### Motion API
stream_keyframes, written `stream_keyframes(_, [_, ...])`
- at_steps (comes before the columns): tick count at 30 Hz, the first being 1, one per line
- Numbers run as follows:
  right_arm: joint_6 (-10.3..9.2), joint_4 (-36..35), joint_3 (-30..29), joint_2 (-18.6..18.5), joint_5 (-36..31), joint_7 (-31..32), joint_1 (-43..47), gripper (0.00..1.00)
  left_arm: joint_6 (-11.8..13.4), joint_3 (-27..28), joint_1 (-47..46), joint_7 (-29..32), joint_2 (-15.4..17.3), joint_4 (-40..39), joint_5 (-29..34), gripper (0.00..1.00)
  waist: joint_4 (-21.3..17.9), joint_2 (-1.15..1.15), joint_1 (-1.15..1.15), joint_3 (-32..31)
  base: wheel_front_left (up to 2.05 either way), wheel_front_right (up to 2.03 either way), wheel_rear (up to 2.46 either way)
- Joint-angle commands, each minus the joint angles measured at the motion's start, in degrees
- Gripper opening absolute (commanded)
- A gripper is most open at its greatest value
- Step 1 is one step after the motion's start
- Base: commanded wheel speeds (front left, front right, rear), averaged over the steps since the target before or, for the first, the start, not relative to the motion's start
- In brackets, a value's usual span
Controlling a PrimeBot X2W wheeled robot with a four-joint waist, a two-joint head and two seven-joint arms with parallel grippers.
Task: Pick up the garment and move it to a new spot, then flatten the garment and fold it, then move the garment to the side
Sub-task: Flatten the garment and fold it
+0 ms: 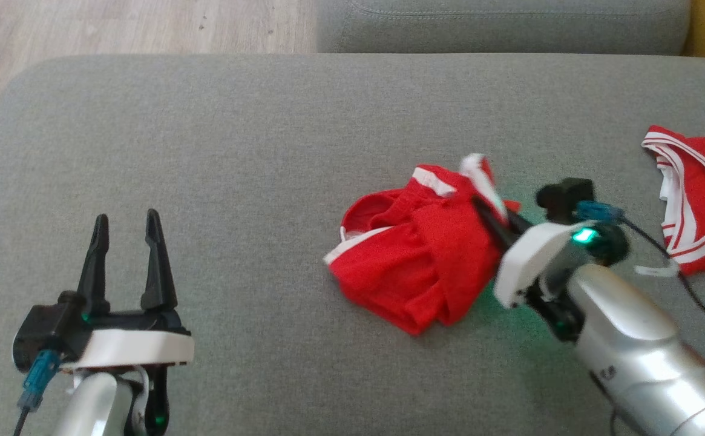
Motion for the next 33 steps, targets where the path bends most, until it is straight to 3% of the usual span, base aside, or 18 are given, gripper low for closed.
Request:
stream_keyframes(1, [0.39,0.4,-1.1,-0.8,-1.3,-1.4,-2.9,0.71,-0.1,2.3,-2.1,-0.4,1.4,-1.6,0.0,1.0,0.1,0.0,0.0,0.0,0.0,0.0,0.0])
stream_keyframes(2, [0.39,2.5,-1.9,-1.3,-2.2,-1.8,-2.9,1.0,-0.1,2.2,-2.1,-0.4,1.5,-1.5,0.0,1.0,0.1,0.0,0.0,-0.1,0.0,0.0,0.0])
stream_keyframes(8, [0.39,12.3,-9.2,-3.4,-9.8,-3.0,-4.4,1.0,0.0,2.0,-1.7,-0.4,1.8,-1.3,-0.1,1.0,-0.1,0.0,0.0,-1.2,0.0,0.0,0.0])
stream_keyframes(12, [0.39,14.4,-14.6,-3.6,-14.1,-1.7,-4.4,1.0,0.0,1.7,-1.1,-0.2,1.9,-1.2,-0.2,1.0,-0.2,0.0,0.0,-2.3,0.0,0.0,0.0])
stream_keyframes(19, [0.39,2.4,-16.2,1.8,-17.7,5.4,-1.7,1.0,0.5,1.8,-0.1,-0.1,2.2,-1.8,-0.4,1.0,-0.7,0.0,0.0,-3.0,0.0,0.0,0.0])
stream_keyframes(22, [0.39,-7.7,-13.7,6.4,-20.4,13.7,2.2,1.0,0.7,1.9,-0.3,-0.1,2.2,-2.3,-0.6,1.0,-0.5,0.0,0.0,-2.5,0.0,0.0,0.0])
stream_keyframes(24, [0.39,-10.6,-12.4,7.8,-22.2,17.5,4.2,1.0,0.7,1.8,-0.6,-0.1,2.2,-2.4,-0.6,1.0,-0.3,0.0,0.0,-2.0,0.0,0.0,0.0])
stream_keyframes(28, [0.39,-12.7,-11.3,9.2,-27.4,22.4,6.7,1.0,0.6,1.6,-1.4,-0.2,2.1,-2.5,-0.6,1.0,0.4,0.0,0.0,-0.9,0.0,0.0,0.0])
stream_keyframes(33, [0.39,-12.0,-11.5,10.1,-32.5,24.3,7.7,1.0,0.4,1.5,-2.0,-0.2,2.0,-2.3,-0.6,1.0,1.0,0.0,0.0,-0.1,0.0,0.0,0.0])
